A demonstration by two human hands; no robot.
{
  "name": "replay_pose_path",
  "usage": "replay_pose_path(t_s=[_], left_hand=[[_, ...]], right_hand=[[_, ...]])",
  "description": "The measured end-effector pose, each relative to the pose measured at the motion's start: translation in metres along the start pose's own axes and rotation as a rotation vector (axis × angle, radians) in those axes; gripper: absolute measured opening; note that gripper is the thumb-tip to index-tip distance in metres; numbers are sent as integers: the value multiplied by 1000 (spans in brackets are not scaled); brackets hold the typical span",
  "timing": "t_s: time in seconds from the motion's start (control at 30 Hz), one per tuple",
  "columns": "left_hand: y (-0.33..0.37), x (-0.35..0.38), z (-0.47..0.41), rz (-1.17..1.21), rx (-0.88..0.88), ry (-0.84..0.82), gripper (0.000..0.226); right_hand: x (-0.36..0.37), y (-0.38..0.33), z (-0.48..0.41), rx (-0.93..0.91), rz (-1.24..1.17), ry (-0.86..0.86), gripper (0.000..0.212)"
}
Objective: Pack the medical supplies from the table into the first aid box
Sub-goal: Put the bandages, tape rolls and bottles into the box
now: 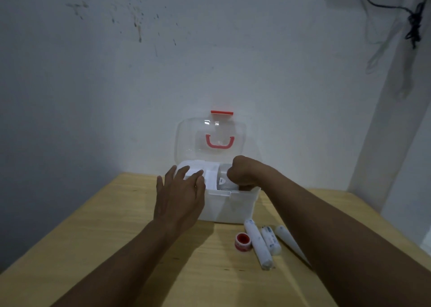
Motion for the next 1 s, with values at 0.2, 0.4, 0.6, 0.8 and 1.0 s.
replay_pose_path(t_s=[0.2,0.4,0.6,0.8,1.0], left_hand=[[-1,1,0,-7,-1,-9,58],[1,-2,-2,-38,25,-55,59],[8,-12,0,-186,184,-7,64],[16,-3,10,-121,129,-87,65],[19,-7,9,-167,163,-120,75]], right_hand=[[9,-3,-4,121,-212,-32,21],[-8,-2,0,82,-219,-18,20],[-53,9,22,-31,-147,84,32],[-83,40,58,-47,-6,147,34],[-77,82,98,-5,226,101,37]])
Point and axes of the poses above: each hand's wrist, its own z-axis away from the middle knuckle, its own x-axis out of the palm, y = z × x, the point moved 3 cm from there along -z, towards the middle knuckle, and after that the axes turned 15 degrees about y, right-handed, at the moved point
